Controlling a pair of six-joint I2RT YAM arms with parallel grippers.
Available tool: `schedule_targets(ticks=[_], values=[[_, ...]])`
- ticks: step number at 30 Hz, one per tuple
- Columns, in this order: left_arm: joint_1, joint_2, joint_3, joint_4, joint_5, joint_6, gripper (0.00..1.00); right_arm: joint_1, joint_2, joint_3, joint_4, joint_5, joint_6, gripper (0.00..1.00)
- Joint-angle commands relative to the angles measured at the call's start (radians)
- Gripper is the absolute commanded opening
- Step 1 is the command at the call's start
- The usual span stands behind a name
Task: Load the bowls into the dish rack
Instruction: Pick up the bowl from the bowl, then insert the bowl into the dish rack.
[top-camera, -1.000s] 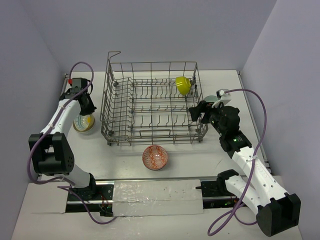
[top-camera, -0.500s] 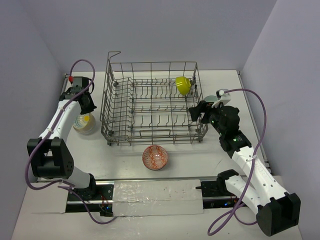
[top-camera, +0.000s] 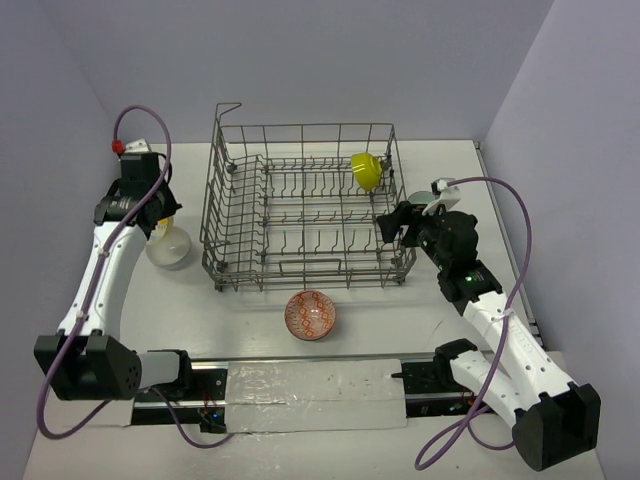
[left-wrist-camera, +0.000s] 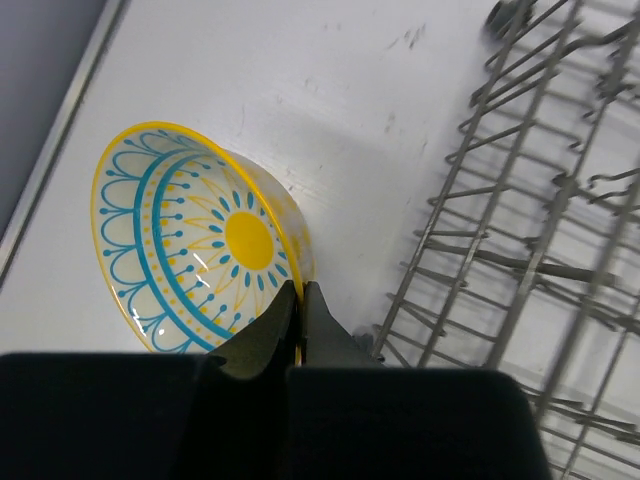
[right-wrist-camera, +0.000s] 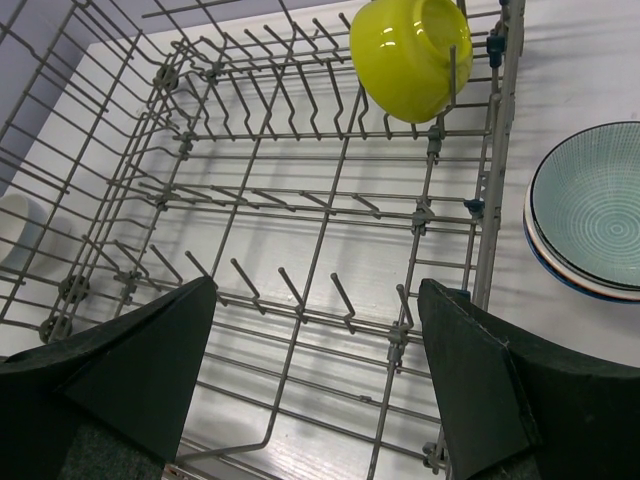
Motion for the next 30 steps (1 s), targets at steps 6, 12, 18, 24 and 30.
schedule_targets(ticks=[6, 12, 18, 24, 30], values=[[-0.031, -0.127, 0.190, 0.064, 0.041, -0.017, 0.00, -0.004, 0.012, 0.024, 0.034, -0.018, -0.003, 0.89], [-0.106, -0.160, 0.288, 0.129, 0.155, -0.033, 0.00, -0.004, 0.016, 0.024, 0.034, -0.016, -0.007, 0.88], [-0.250, -0.073, 0.421, 0.159, 0.167, -0.043, 0.00, -0.004, 0.023, 0.025, 0.036, -0.016, -0.007, 0.88], [-0.373, 0.081, 0.532, 0.227, 0.207, -0.048, 0.00, -0.004, 0.026, 0.024, 0.034, -0.009, -0.008, 0.88], [-0.468, 0.266, 0.662, 0.294, 0.245, -0.025, 0.00, -0.004, 0.024, 0.024, 0.042, -0.030, -0.003, 0.88]])
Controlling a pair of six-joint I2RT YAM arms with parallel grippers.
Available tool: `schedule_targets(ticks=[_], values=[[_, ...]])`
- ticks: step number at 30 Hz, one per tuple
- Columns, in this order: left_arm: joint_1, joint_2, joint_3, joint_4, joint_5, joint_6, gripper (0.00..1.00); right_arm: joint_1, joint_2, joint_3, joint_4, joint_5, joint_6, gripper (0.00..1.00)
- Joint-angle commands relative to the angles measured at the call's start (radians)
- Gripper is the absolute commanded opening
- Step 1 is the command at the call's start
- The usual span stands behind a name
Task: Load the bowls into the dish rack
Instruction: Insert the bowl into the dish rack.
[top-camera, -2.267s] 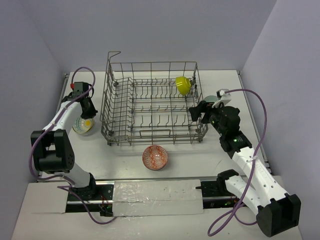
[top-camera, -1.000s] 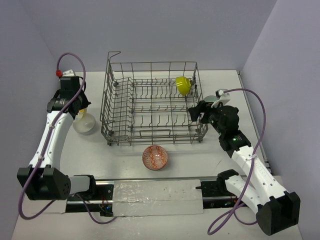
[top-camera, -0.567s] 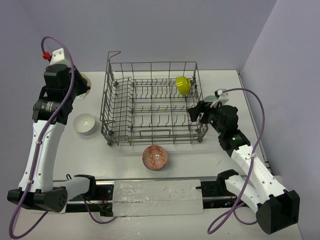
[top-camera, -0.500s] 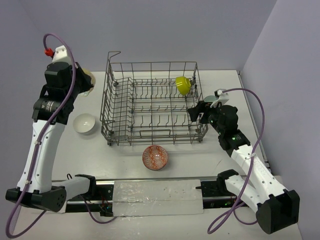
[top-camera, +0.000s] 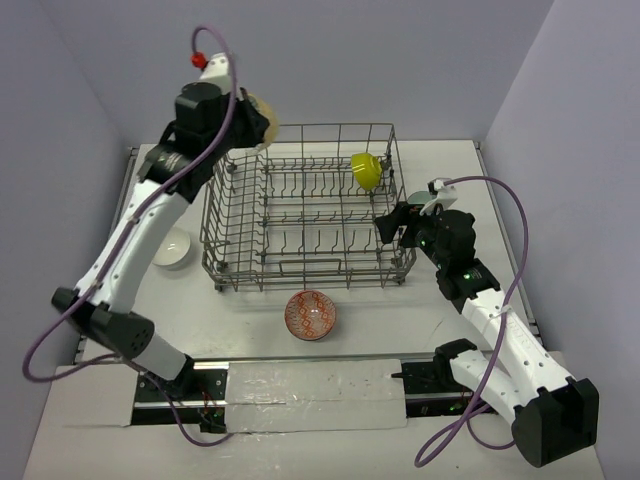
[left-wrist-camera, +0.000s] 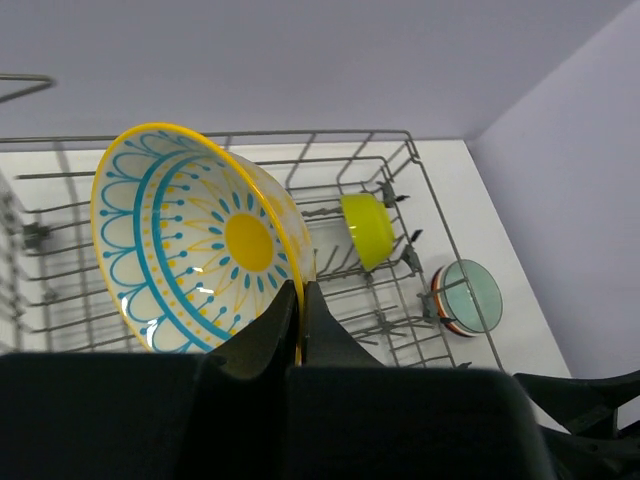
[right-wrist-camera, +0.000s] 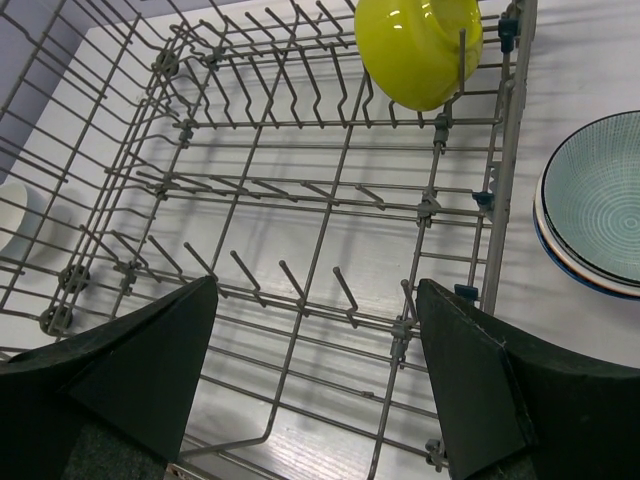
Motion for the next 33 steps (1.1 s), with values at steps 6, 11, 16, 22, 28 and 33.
schedule_targets(ticks=[6, 11, 16, 22, 28, 33], values=[[-0.096, 0.268, 0.275, 0.142, 0.111, 0.007, 0.00, -0.004, 0.012, 0.027, 0.039, -0.005, -0.007, 0.86], [-0.109, 0.399, 0.429, 0.170, 0.215, -0.028, 0.00, -0.004, 0.015, 0.028, 0.039, 0.010, -0.008, 0.86], [-0.109, 0.436, 0.358, 0.323, 0.295, -0.097, 0.00, -0.004, 0.024, 0.032, 0.040, 0.016, -0.010, 0.87], [-0.109, 0.459, 0.242, 0.493, 0.362, -0.174, 0.00, -0.004, 0.040, 0.036, 0.040, 0.015, -0.010, 0.87], [-0.084, 0.499, 0.095, 0.710, 0.476, -0.304, 0.00, -0.004, 0.043, 0.038, 0.040, 0.015, -0.010, 0.87], [-0.072, 0.508, -0.015, 0.883, 0.505, -0.389, 0.00, -0.004, 0.050, 0.039, 0.039, 0.016, -0.012, 0.87]])
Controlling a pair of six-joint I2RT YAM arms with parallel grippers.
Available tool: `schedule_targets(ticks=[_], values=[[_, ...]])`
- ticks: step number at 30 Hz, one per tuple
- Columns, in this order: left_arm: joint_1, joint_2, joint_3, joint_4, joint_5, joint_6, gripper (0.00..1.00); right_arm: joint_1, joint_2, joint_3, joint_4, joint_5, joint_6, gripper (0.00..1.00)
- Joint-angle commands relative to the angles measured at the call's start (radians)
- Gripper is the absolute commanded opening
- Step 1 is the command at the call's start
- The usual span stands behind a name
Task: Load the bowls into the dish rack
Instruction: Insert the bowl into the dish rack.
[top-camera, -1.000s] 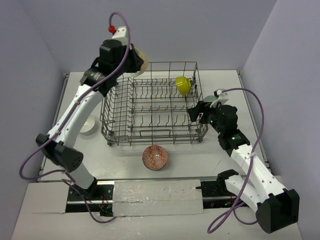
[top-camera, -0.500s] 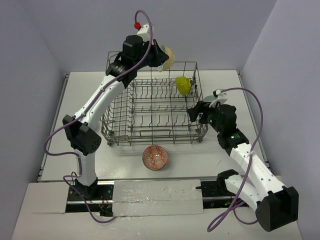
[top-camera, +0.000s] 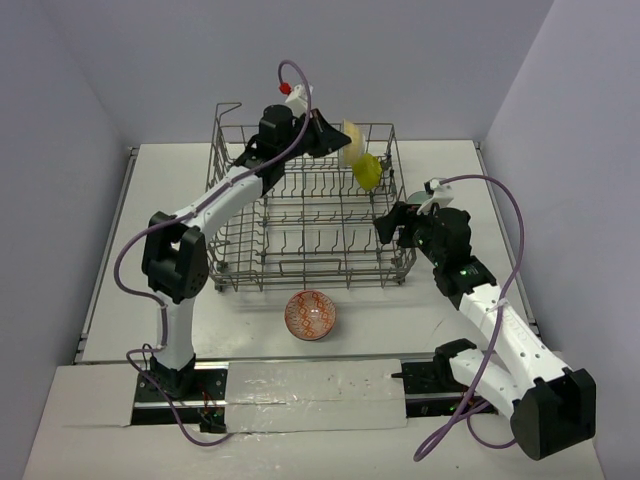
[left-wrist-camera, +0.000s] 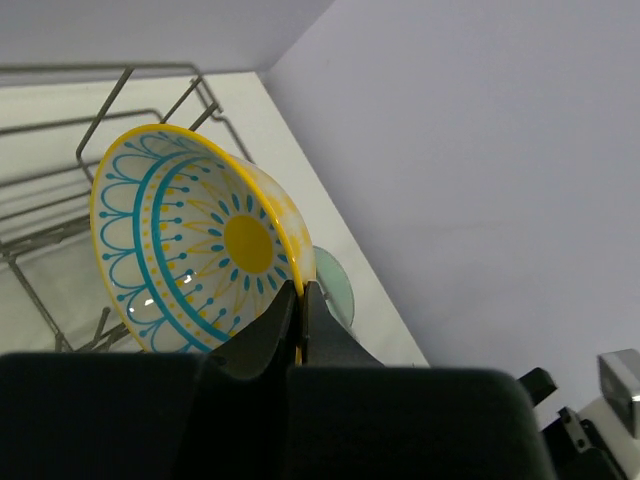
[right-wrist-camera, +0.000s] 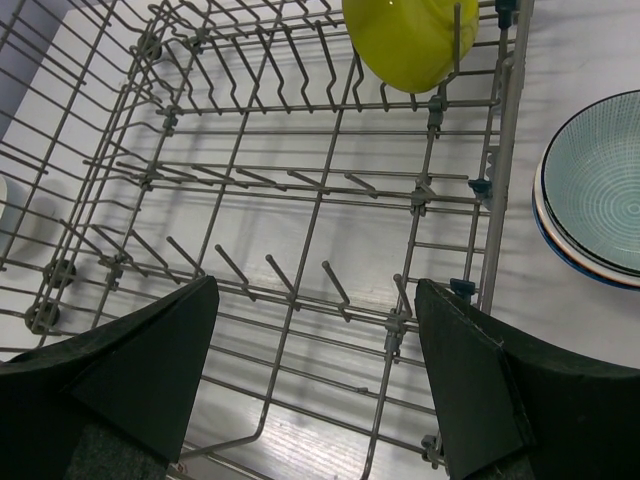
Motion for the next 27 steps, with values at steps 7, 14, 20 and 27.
schedule_targets(ticks=[7, 14, 20, 27], values=[[0.018, -0.008, -0.094, 0.274, 0.006, -0.082, 0.00, -0.004, 0.006, 0.036, 0.040, 0.012, -0.011, 0.87], [0.027, 0.022, -0.146, 0.350, -0.009, -0.125, 0.00, -0.004, 0.006, 0.036, 0.040, 0.012, -0.011, 0.87], [0.029, 0.027, -0.187, 0.381, -0.050, -0.144, 0.00, -0.004, 0.011, 0.035, 0.043, 0.012, -0.010, 0.87], [0.030, 0.025, -0.214, 0.383, -0.090, -0.130, 0.00, -0.004, 0.014, 0.033, 0.043, 0.012, -0.010, 0.87]])
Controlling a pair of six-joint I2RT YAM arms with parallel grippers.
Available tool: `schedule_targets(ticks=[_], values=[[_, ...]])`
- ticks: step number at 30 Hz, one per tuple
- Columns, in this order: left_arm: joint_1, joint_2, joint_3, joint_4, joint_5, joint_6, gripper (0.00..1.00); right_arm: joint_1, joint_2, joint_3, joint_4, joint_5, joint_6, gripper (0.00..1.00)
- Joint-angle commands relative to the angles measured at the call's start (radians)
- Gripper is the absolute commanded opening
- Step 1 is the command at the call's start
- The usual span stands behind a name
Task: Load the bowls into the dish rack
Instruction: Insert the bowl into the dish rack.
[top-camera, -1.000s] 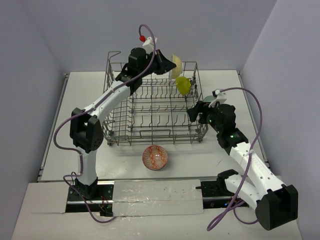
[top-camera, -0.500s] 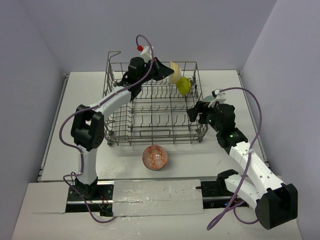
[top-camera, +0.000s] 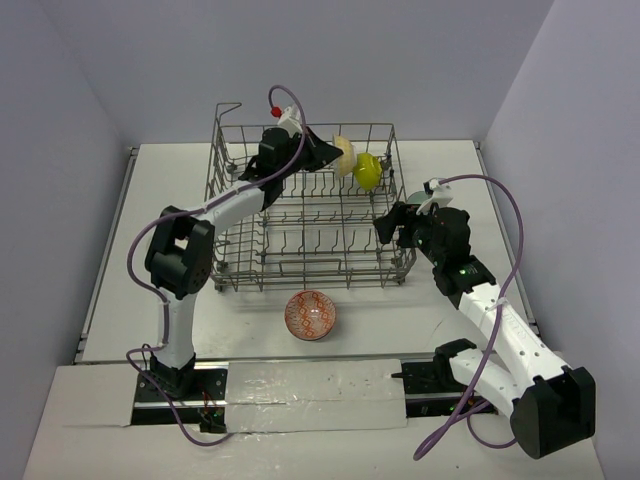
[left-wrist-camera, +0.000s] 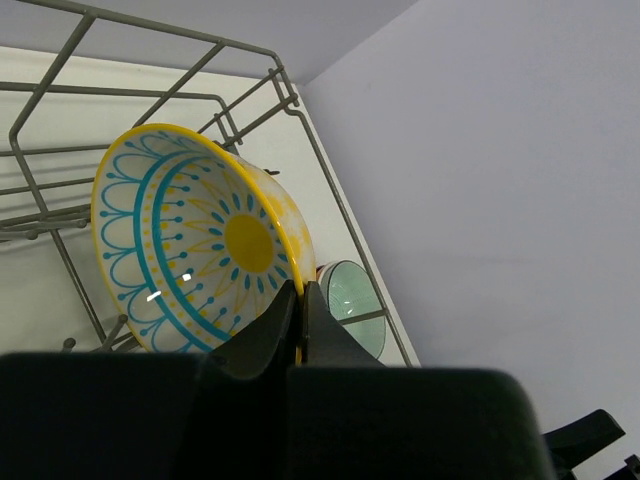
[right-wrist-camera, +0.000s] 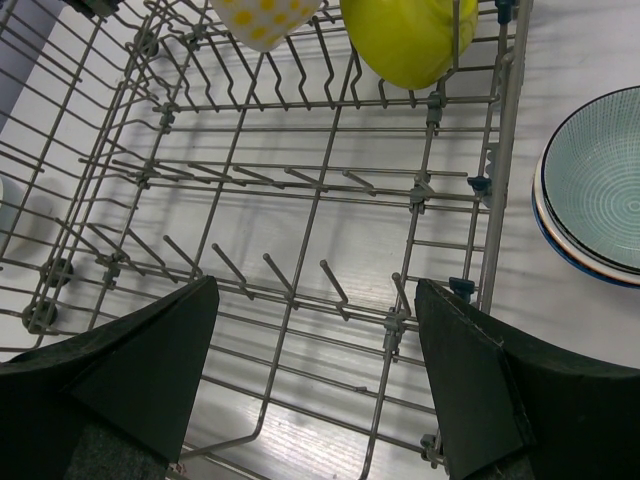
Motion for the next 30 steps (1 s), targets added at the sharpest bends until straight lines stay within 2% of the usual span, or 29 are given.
schedule_targets(ticks=[1, 15, 30], values=[[0.006, -0.020, 0.003, 0.114, -0.033, -0.007, 0.00, -0.004, 0.005, 0.033, 0.042, 0.012, -0.011, 0.87], [0.027, -0.082, -0.058, 0.161, -0.010, -0.007, 0.00, -0.004, 0.022, 0.036, 0.047, 0.009, -0.009, 0.87], [0.029, 0.002, 0.094, 0.023, 0.145, 0.012, 0.00, -0.006, 0.031, 0.036, 0.049, 0.007, -0.009, 0.87]])
